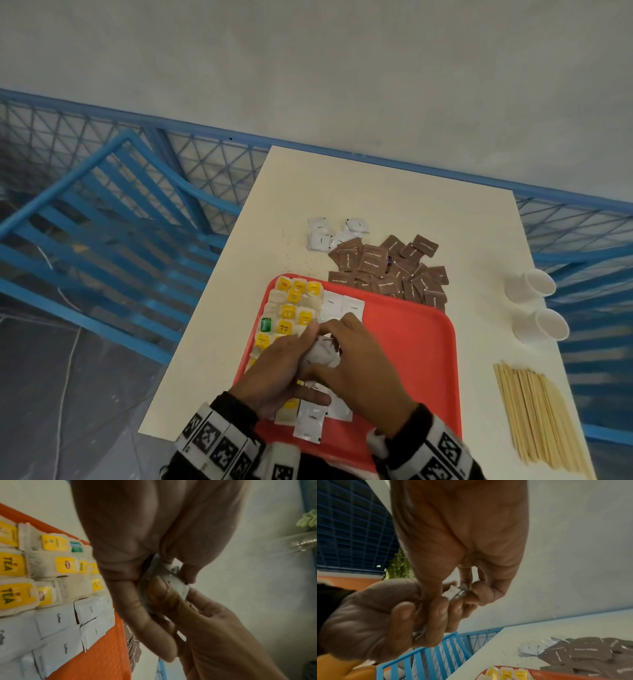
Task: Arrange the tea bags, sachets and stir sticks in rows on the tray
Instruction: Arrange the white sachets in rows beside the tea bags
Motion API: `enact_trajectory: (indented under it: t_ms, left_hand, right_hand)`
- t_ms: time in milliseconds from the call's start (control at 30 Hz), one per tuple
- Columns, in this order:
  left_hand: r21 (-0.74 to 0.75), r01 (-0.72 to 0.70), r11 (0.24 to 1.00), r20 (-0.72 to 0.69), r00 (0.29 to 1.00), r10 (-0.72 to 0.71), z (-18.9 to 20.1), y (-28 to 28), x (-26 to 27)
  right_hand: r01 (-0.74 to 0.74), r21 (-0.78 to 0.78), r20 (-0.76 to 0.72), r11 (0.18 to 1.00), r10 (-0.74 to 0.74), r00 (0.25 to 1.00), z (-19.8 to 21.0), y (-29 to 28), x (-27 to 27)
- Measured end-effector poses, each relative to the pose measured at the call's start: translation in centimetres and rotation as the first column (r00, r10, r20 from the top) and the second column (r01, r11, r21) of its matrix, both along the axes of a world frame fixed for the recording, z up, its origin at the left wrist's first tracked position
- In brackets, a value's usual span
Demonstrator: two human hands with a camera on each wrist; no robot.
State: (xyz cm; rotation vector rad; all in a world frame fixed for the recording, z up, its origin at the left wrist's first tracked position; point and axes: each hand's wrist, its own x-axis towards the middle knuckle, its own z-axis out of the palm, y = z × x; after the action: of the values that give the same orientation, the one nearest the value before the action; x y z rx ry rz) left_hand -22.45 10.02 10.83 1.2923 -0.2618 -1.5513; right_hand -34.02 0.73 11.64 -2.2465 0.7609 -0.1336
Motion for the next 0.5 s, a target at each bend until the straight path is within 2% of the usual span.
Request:
enact_trajectory:
  t_ms: [67, 133, 267, 333, 400, 467, 500]
  left_hand:
    - [-0.006, -0.012, 1.000, 0.027, 1.000, 0.012, -0.1, 0.1, 0.0]
    - [-0.013, -0.039, 0.999, 0.045, 0.998, 0.039, -0.3, 0.1, 0.1]
    - [-0.010, -0.037, 0.999, 0.097, 0.995, 0.038, -0.7, 0.2, 0.0]
    - [-0.003, -0.010, 1.000, 0.102, 0.995, 0.010, -0.9, 0.4, 0.0]
    - [-0.019, 0.044, 0.999, 0.111, 0.993, -0.041, -1.0, 0.6, 0.1]
    - [-0.032, 0.100, 0.994, 0.168, 0.981, -0.093, -0.9, 0.7, 0.3]
    - [-0.040, 0.117, 0.992, 0.212, 0.972, -0.106, -0.8, 0.7, 0.3]
  right_hand:
    - [0.093, 0.085, 0.067, 0.992, -0.098, 0.993, 0.1, -0.7, -0.4]
    - [0.184, 0.241, 0.111, 0.953, -0.215, 0.970, 0.1, -1.4, -0.6]
    - [0.211, 0.460, 0.135, 0.863, -0.302, 0.944, -0.5, -2.5, -1.2]
    - [0.178, 0.458, 0.137, 0.871, -0.267, 0.954, -0.5, -3.0, -1.6]
    - [0.096, 0.416, 0.093, 0.904, -0.148, 0.985, -0.1, -3.7, -2.0]
    - [-0.007, 0.408, 0.048, 0.913, -0.013, 0.999, 0.4, -4.4, -2.1]
    - [-0.023, 0.411, 0.049, 0.912, 0.003, 0.999, 0.6, -4.6, -2.1]
